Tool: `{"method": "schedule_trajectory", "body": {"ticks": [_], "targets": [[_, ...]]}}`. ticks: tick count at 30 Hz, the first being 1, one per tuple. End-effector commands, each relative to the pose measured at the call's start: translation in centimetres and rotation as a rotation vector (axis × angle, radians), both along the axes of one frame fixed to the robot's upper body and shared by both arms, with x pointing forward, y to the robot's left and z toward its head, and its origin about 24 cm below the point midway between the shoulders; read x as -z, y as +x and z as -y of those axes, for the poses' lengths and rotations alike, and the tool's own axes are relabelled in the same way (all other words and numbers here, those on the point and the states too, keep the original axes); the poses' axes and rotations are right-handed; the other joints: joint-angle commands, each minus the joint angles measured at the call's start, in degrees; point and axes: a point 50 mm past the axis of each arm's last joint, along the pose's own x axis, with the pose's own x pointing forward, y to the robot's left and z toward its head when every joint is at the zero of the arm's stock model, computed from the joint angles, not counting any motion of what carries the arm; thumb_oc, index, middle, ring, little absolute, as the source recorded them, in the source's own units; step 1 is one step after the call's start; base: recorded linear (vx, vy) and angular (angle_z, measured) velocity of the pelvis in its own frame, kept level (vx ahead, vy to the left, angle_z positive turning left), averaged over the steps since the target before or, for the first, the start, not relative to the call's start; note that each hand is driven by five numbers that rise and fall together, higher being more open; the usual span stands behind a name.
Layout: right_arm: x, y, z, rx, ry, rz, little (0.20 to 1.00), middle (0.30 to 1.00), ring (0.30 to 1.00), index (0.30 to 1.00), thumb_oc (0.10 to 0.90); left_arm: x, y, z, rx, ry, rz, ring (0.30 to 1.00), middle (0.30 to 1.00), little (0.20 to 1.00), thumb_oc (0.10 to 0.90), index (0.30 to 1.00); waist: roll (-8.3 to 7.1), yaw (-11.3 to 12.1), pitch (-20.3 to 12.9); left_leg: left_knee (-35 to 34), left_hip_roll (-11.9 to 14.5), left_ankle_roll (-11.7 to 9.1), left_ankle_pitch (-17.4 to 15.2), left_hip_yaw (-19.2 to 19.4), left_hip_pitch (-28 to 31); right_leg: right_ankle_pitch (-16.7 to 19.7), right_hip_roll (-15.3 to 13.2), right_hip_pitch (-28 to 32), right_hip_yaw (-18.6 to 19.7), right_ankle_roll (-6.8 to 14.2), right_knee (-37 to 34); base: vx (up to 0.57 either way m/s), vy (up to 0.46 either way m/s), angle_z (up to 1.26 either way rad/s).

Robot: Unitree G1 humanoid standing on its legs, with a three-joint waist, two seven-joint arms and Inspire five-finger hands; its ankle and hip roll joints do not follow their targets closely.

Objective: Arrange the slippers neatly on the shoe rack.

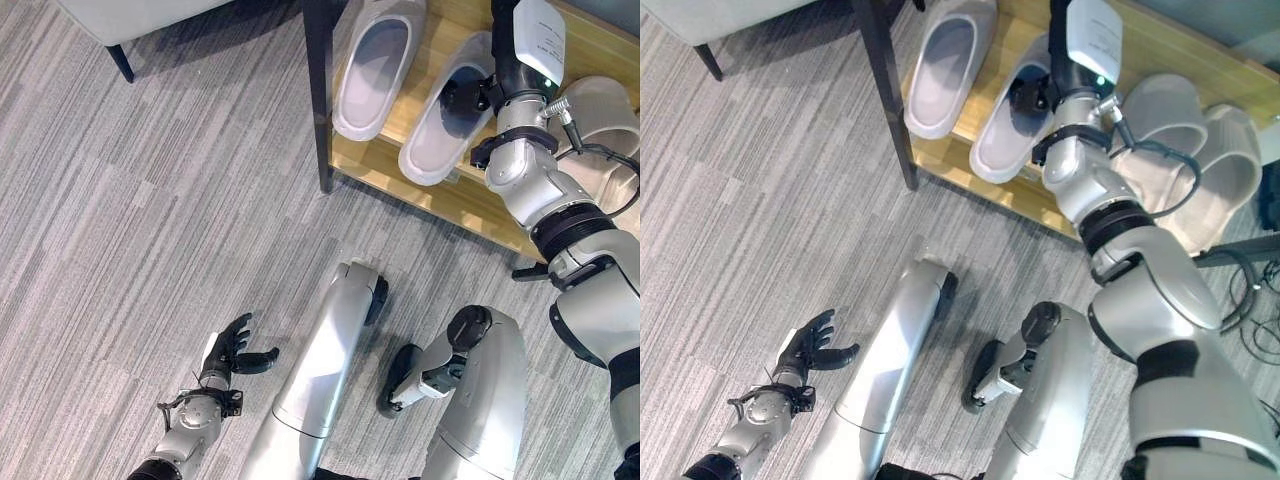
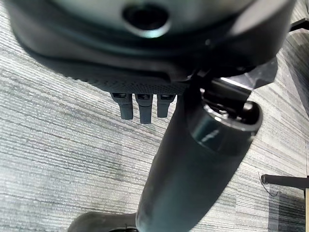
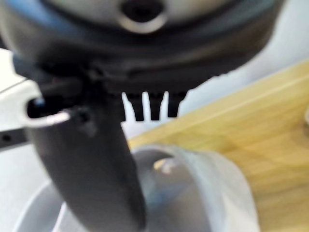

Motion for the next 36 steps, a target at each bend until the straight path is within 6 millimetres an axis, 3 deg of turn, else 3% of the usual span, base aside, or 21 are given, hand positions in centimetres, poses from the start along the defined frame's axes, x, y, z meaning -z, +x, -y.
{"method": "schedule_trajectory", "body": {"ticks": [1, 11, 23, 36], "targets": [[-5.9, -2.4, -1.8, -0.122, -0.029, 0.264, 0.9, 0.9, 0.9, 0.9, 0.8, -0.4, -1.3, 0.9, 0.074, -0.009, 0.052, 0.9, 0.9, 0.9, 0.8, 0.9, 0.74, 1.2, -2.0, 0.8, 0.6, -1.9, -13.1, -3.0, 3.1, 3.6, -0.9, -2.7, 0.0, -5.3, 1.6, 0.01, 0.01, -0.04], [-5.6, -4.3, -2.8, -0.212, -0.048, 0.357, 0.9, 0.9, 0.9, 0.9, 0.8, -0.6, -1.2, 0.7, 0.047, -0.007, 0.066, 0.9, 0.9, 0.9, 0.8, 0.9, -0.61, -0.5, -2.0, 0.5, 1.0, -1.6, -12.9, -1.8, 3.1, 3.5, -0.4, -3.7, 0.9, -5.4, 1.8, 0.0, 0.004, -0.05], [-4.7, -4.8, -3.7, -0.277, -0.075, 0.335, 0.9, 0.9, 0.9, 0.9, 0.8, -0.5, -1.5, 0.5, 0.036, -0.006, 0.062, 0.9, 0.9, 0.9, 0.8, 0.9, -1.75, -1.3, -2.0, 1.1, 1.7, -1.3, -13.1, -1.0, 3.1, 3.7, 0.1, -4.9, 1.7, -5.2, 2.4, 0.0, 0.005, -0.03], [-2.8, -8.0, -3.1, -0.454, 0.061, 0.373, 0.9, 0.9, 0.9, 0.9, 0.8, -0.8, -1.7, 0.1, -0.007, -0.01, 0.076, 0.9, 0.9, 0.9, 0.8, 0.9, -3.79, -3.8, -2.0, 1.2, 2.5, -0.9, -13.2, 1.2, 3.1, 4.0, 1.0, -6.2, 3.2, -5.1, 2.5, 0.0, 0.005, -0.02]]}}
